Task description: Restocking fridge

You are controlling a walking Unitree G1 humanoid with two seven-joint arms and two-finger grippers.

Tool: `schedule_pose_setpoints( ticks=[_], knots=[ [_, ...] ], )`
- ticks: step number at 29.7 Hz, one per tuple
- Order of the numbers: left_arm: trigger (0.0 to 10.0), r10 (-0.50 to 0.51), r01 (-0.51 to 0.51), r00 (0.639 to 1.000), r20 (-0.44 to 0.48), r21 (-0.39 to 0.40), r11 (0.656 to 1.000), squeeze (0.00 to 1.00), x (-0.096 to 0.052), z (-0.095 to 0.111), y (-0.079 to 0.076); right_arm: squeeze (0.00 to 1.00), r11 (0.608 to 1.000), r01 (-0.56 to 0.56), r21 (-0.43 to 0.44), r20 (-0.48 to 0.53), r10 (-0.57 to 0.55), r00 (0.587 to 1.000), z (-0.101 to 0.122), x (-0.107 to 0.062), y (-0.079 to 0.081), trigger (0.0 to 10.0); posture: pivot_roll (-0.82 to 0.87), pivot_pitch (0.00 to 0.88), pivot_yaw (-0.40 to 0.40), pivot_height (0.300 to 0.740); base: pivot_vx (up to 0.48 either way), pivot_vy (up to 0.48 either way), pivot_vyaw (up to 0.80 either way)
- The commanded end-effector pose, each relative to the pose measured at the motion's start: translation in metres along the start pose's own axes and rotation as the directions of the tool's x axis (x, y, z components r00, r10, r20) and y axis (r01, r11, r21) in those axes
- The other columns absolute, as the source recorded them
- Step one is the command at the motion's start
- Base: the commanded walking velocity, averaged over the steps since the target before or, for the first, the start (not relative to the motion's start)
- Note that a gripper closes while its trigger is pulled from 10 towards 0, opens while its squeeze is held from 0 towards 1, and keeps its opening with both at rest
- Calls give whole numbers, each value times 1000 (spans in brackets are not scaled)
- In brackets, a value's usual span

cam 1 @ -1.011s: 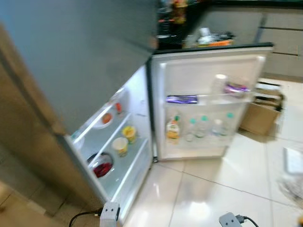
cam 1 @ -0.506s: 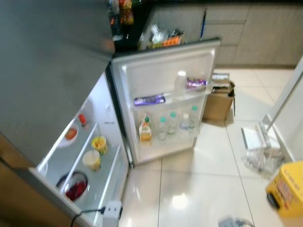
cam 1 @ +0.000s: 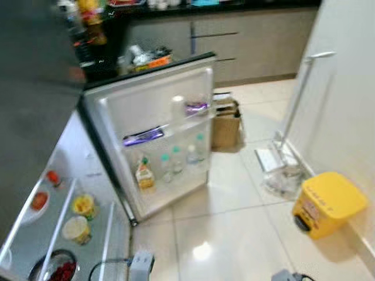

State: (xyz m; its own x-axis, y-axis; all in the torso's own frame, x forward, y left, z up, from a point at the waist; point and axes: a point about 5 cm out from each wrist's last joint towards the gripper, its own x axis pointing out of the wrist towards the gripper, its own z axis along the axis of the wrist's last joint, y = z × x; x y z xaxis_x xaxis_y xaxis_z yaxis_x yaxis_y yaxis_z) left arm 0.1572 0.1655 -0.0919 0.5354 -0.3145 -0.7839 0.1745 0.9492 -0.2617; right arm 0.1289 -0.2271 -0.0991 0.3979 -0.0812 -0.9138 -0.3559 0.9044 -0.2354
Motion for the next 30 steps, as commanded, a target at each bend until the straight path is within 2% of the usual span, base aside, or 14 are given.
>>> schedule_pose_setpoints(
  ticks=[1, 10, 14, 30],
  knots=[
    [10000, 3, -3, 999, -41, 2, 1000, 0, -2, -11, 0, 0, 1000, -19, -7, 9, 19, 1000, 2, 1, 7, 10000, -173, 0, 41, 740, 0, 0, -800],
    [10000, 0, 0, 999, -44, 6, 1000, 0, -2, -10, 0, 0, 1000, -21, -11, 15, 21, 1000, 3, 1, 9, 10000, -173, 0, 43, 740, 0, 0, -800],
    [10000, -10, 10, 999, -53, -7, 1000, 0, -2, -12, -1, 0, 1000, -23, -1, 20, 23, 1000, 4, 1, 10, 10000, -176, 0, 44, 740, 0, 0, 0],
    [10000, -29, 27, 997, -78, -23, 999, 0, -1, -16, -5, 0, 1000, -21, 1, 17, 21, 1000, 5, 1, 10, 10000, -178, 0, 39, 740, 0, -480, 0]
  ],
)
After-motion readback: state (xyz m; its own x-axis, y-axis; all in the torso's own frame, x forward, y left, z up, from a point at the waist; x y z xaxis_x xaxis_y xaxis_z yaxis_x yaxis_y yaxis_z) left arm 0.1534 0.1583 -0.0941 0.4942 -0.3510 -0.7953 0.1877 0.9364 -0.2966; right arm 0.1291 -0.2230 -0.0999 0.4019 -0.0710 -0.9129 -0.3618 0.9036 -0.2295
